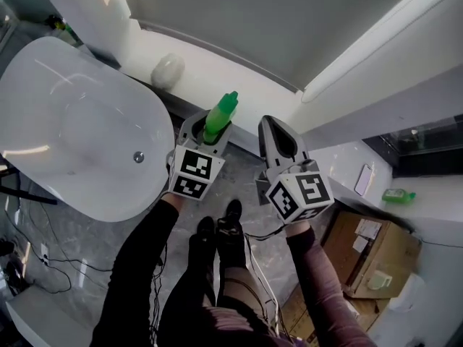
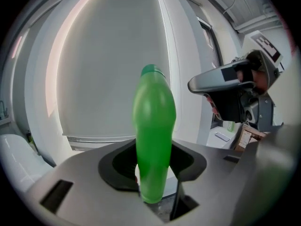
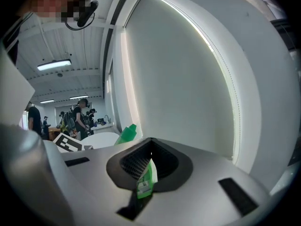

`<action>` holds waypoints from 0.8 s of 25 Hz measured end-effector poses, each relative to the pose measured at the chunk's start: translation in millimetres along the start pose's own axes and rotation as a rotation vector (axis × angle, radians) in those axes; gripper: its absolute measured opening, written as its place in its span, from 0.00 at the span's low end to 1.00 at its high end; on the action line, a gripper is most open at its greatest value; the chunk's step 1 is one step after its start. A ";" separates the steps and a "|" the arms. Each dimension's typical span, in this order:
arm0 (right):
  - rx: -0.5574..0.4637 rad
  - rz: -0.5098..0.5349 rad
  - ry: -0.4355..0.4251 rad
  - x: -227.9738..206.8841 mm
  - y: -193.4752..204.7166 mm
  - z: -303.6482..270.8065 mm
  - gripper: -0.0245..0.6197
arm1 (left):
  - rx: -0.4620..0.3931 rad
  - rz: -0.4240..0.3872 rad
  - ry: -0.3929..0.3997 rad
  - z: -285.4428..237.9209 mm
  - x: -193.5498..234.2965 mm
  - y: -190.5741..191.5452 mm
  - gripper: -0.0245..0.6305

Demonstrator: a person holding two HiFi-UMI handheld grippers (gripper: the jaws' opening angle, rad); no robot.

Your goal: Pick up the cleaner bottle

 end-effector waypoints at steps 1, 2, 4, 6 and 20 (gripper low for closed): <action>-0.001 0.001 -0.008 5.9 -1.7 0.4 0.04 | -0.003 0.002 -0.005 10.1 2.2 -2.4 0.32; -0.001 0.002 -0.016 11.7 -3.1 0.5 0.04 | -0.006 0.005 -0.012 19.7 4.4 -4.5 0.32; 0.000 0.001 -0.030 23.0 -5.5 0.7 0.04 | -0.012 0.011 -0.026 37.7 7.7 -8.3 0.32; 0.003 0.002 -0.047 33.9 -7.8 0.6 0.04 | -0.017 0.003 -0.042 54.6 10.2 -12.0 0.32; 0.034 0.018 -0.185 109.6 -12.1 11.9 0.04 | -0.051 0.021 -0.150 163.8 17.4 -24.1 0.32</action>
Point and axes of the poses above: the fingertips, and each gripper's own axes: z backward along the fingers, x to its left, y out of its underside, the point moved 10 cm from there along z, backward along the fingers, and after that the axes turned 2 degrees about y, right-handed, at the moved point
